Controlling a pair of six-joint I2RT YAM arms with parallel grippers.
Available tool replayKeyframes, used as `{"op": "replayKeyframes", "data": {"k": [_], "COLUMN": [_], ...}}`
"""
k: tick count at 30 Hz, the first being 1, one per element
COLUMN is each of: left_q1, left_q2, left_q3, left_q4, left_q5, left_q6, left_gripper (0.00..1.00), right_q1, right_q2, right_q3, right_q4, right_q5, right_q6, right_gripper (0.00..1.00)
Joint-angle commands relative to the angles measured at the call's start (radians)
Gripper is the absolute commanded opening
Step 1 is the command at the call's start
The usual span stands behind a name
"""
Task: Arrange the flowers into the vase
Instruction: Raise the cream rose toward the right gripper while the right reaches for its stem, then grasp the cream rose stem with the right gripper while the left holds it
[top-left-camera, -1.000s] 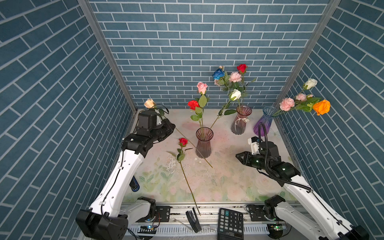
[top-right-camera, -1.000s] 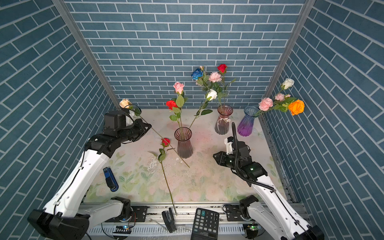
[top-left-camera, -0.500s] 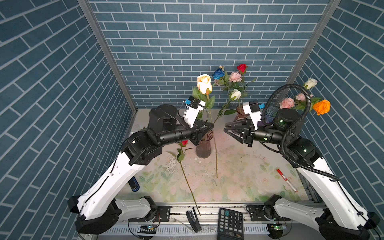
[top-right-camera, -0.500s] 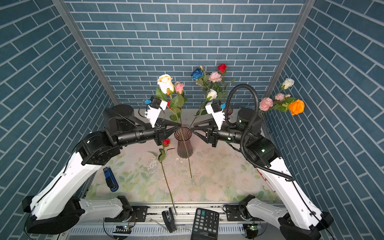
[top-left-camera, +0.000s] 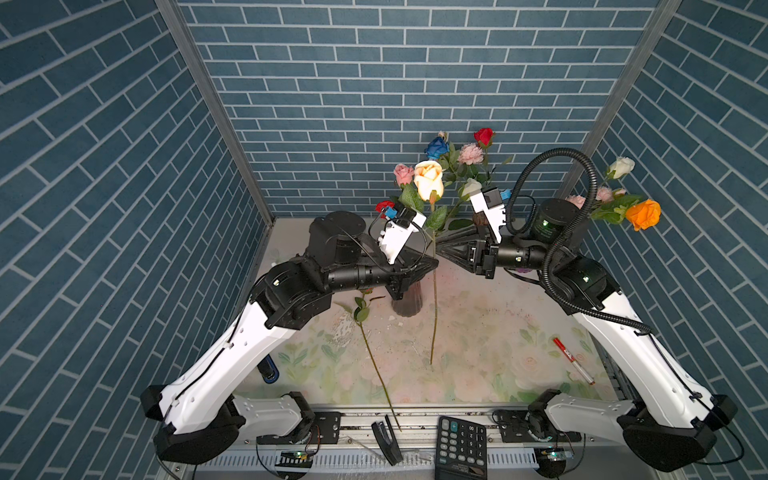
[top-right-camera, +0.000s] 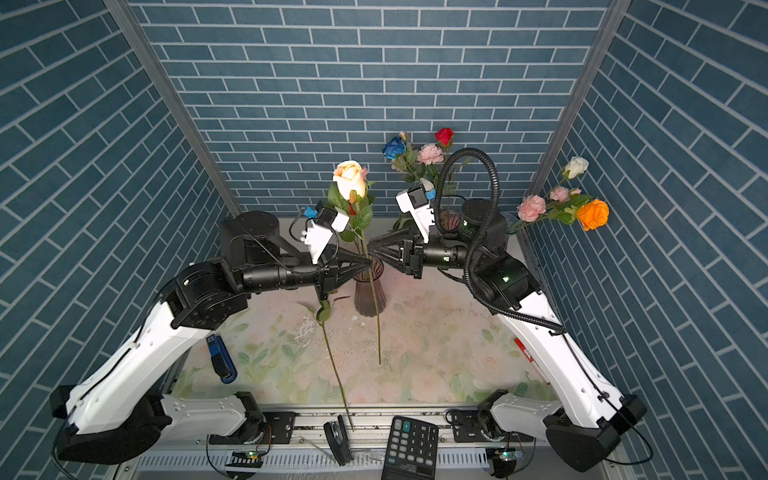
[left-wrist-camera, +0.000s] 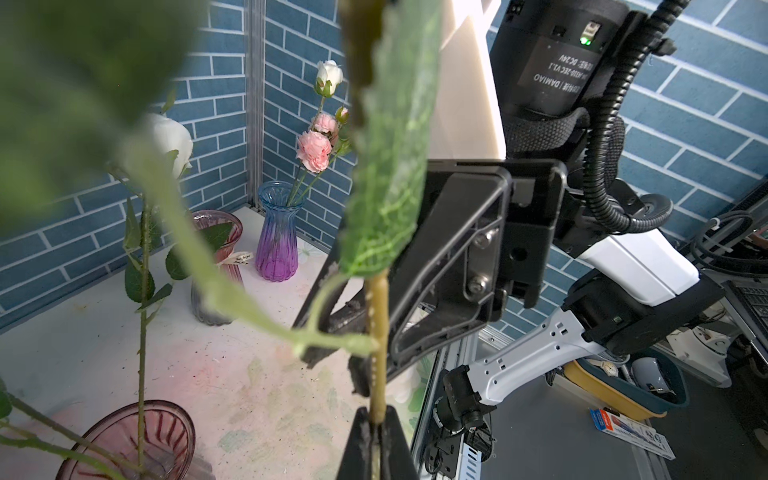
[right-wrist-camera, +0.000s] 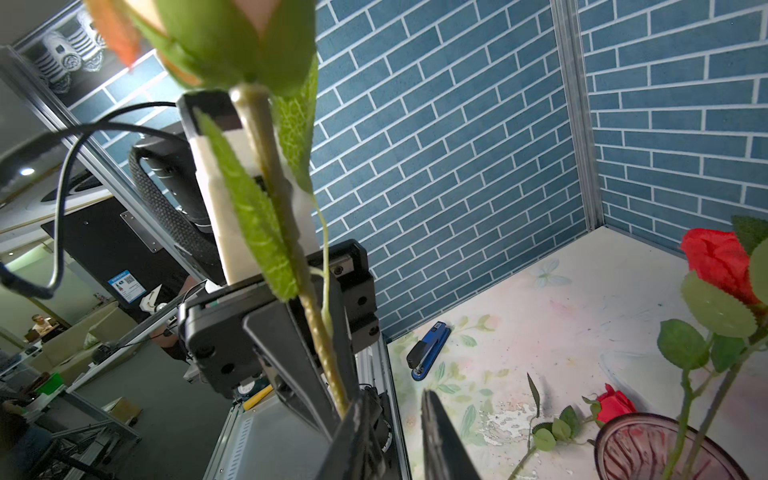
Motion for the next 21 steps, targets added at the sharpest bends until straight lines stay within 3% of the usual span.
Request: {"op": "replayKeyframes", "data": {"k": [1, 5, 14, 21], "left_q1": [-0.007, -0.006, -0.006, -0.006], "left_q2": [0.011, 0.011, 0.008, 0.017], "left_q3": [-0.003, -0.006, -0.006, -0.001], "left_q4": [-0.007, -0.008, -0.010, -0.002], "left_q5": [0.013, 0.005, -0.018, -0.009], "left_q6": [0.016, 0.014, 0.011, -0.002], "left_gripper": [0.00, 0.00, 0.00, 0.00], "right_q1": [0.004, 0.004, 0.004, 0.005], "right_q2": [0.005, 0.007, -0.044, -0.046], "right_q3": [0.028, 0.021, -0.069, -0.063], "right_q4": [0.076, 0.102, 0.256, 0.258], "right_q5": [-0.046, -0.077, -0.138, -0.142], "right_q6": [0.066, 0.086, 0.181, 0.198], "right_gripper": [0.21, 0.16, 0.18, 0.18]}}
